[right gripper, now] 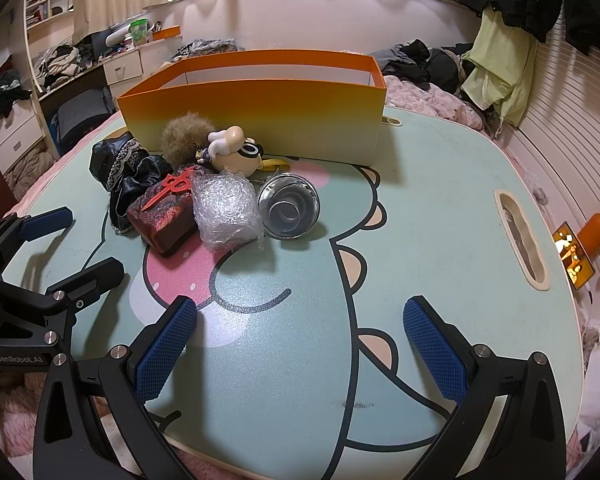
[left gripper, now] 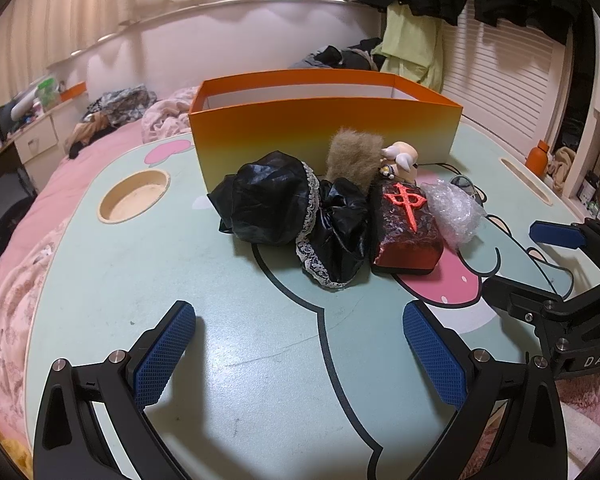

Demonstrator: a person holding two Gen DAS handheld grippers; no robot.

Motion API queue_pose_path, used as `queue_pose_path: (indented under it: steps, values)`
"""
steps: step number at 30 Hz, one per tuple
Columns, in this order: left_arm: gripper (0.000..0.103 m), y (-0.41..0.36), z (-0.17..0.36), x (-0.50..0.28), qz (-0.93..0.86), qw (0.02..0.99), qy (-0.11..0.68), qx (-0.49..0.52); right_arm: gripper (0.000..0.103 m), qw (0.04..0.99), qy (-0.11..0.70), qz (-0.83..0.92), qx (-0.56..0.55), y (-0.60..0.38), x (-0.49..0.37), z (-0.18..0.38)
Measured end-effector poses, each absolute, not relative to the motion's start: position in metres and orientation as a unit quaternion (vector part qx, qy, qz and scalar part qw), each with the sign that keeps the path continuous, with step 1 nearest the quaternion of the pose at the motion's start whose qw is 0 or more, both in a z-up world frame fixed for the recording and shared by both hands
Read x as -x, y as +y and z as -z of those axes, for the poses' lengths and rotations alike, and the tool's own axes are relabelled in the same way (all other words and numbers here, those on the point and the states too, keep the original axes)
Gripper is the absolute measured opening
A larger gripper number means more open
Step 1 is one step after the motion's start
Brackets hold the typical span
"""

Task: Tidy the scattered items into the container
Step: 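Grasp the black lace cloth with the left gripper while the right gripper grasps the metal cup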

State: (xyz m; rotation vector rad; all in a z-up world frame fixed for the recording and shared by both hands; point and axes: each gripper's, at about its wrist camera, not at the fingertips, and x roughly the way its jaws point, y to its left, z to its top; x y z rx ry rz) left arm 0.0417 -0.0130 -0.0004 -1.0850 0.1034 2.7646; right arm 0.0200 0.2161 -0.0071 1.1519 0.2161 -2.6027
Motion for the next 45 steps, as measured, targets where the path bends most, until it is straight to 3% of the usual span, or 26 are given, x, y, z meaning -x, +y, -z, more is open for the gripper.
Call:
queue_pose_path:
  steps: [10,23,27,29,31,36,45]
  values:
    - [0.103,-0.020,-0.005,-0.038,-0.924,0.105,0.016,0.368,0.103,0.143,0.075,0.903,-0.399,0.215,-0.021,0.007]
    - [0.102,-0.046,-0.038,0.012,-0.930,0.079,-0.074,0.352,0.103,0.143,0.075,0.903,-0.399,0.216,-0.022,0.006]
    - [0.093,-0.038,-0.037,0.028,-0.927,0.071,-0.072,0.362,0.103,0.144,0.075,0.903,-0.399,0.216,-0.022,0.007]
    - [0.083,-0.032,-0.032,0.033,-0.924,0.065,-0.052,0.374,0.103,0.144,0.075,0.903,-0.398,0.215,-0.022,0.007]
    - [0.065,-0.031,-0.025,0.034,-0.918,0.076,-0.049,0.387,0.103,0.145,0.076,0.903,-0.398,0.214,-0.020,0.006]
    - [0.046,-0.034,-0.025,0.019,-0.922,0.092,-0.045,0.373,0.103,0.144,0.075,0.903,-0.398,0.215,-0.020,0.006]
    - [0.043,-0.035,-0.038,-0.022,-0.941,0.079,0.018,0.329,0.103,0.144,0.075,0.903,-0.398,0.215,-0.020,0.007]
